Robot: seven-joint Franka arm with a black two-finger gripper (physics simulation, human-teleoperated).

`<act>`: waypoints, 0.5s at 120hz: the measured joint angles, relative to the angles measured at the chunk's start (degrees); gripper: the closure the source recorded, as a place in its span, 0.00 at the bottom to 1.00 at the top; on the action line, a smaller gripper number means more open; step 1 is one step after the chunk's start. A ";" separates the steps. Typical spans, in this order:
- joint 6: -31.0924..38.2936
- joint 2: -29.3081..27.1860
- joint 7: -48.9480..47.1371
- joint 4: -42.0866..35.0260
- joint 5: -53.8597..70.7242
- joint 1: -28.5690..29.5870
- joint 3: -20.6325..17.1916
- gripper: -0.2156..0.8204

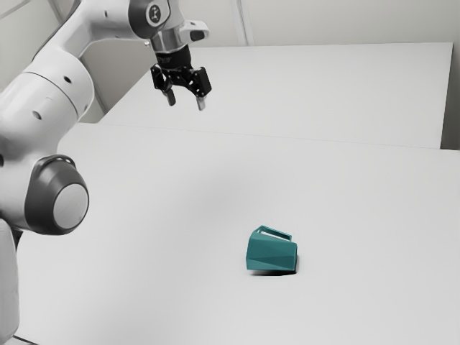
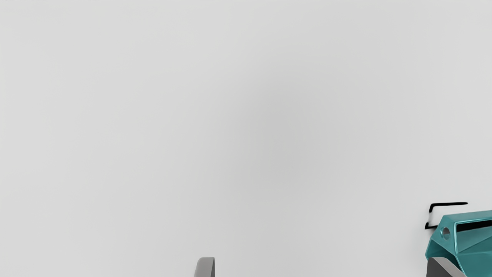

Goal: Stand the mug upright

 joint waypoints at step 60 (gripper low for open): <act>9.04 -24.70 -0.30 -45.90 -11.66 -0.76 -1.98 0.21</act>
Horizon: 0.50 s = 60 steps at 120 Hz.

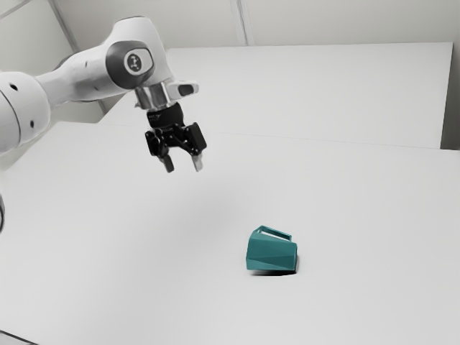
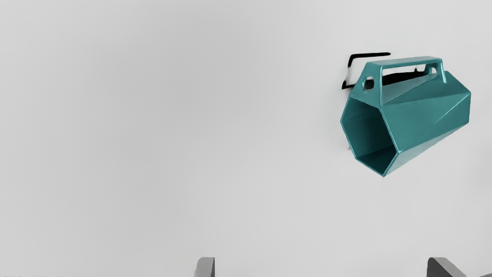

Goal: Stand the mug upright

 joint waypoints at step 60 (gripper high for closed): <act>21.28 -1.82 13.81 -29.56 -38.95 -2.27 -2.25 0.21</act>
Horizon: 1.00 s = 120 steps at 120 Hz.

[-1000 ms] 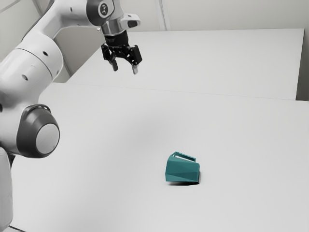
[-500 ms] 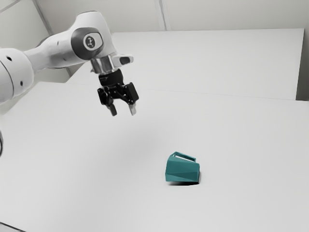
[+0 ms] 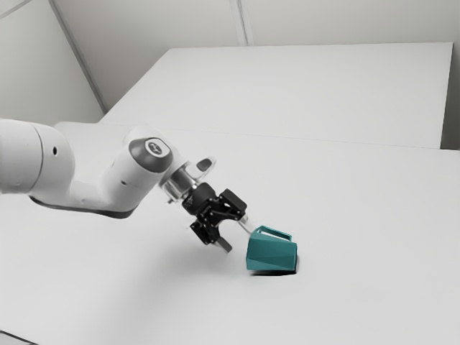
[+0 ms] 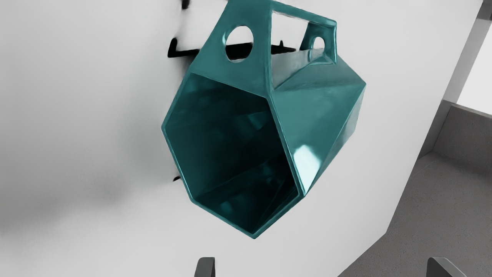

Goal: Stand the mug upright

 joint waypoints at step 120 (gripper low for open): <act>3.95 7.29 19.50 1.15 -15.50 -0.83 -0.11 0.21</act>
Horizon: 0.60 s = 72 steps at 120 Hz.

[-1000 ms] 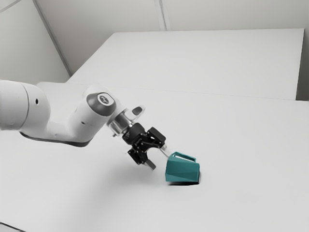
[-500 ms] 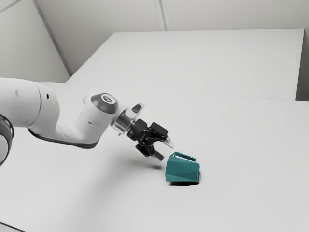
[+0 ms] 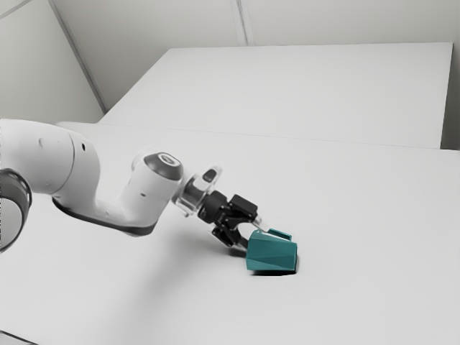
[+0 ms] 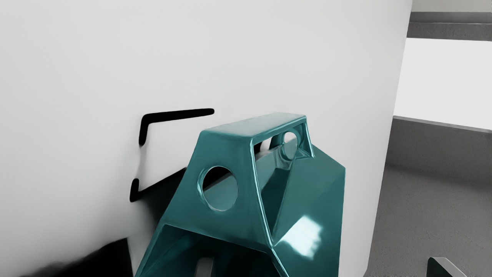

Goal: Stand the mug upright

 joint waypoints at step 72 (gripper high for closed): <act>0.68 2.29 3.03 0.27 -4.81 -1.65 -0.68 0.32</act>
